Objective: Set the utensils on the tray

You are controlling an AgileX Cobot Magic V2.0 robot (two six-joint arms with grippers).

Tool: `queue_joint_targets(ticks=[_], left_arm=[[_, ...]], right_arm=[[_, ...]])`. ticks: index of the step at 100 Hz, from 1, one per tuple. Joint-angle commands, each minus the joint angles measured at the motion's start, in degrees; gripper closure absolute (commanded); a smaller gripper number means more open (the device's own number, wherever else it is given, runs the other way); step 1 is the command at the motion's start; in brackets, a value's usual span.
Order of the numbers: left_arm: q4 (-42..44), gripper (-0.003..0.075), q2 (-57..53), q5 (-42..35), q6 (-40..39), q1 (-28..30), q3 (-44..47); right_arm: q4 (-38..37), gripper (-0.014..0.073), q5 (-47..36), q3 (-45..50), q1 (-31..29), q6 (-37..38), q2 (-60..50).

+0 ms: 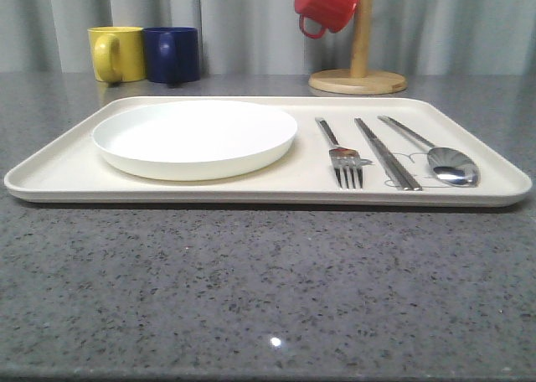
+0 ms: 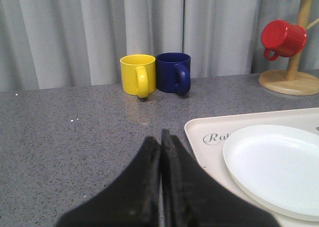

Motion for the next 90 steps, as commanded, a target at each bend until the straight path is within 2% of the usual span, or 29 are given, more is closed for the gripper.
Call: queue_joint_targets(ticks=[1, 19, 34, 41, 48, 62, 90], left_arm=[[-0.4, 0.0738, 0.4, -4.1, -0.2, 0.1, -1.6], [-0.4, 0.0738, 0.4, -4.1, -0.2, 0.1, -1.6], [-0.4, 0.0738, 0.4, -4.1, -0.2, 0.1, -1.6], [-0.4, 0.0738, 0.4, -4.1, -0.2, 0.1, -1.6], [-0.4, 0.0738, 0.4, -4.1, -0.2, 0.1, -1.6], [-0.4, 0.0738, 0.4, -4.1, -0.2, 0.1, -1.6], [-0.4, 0.0738, 0.4, -4.1, -0.2, 0.1, -1.6]], right_arm=[[-1.2, 0.0315, -6.4, 3.0, -0.3, -0.2, -7.0], [-3.4, 0.0316, -11.1, 11.5, -0.3, -0.3, -21.1], [-3.5, 0.0323, -11.9, 16.3, -0.3, -0.3, -29.7], [-3.6, 0.0368, -12.1, 17.9, -0.3, -0.3, -32.4], [-3.6, 0.0450, -12.7, 18.9, -0.3, -0.3, -33.8], [-3.6, 0.0666, -13.3, 19.0, -0.3, -0.3, -33.9], [-3.6, 0.0662, -13.9, 19.0, -0.3, -0.3, -33.9]])
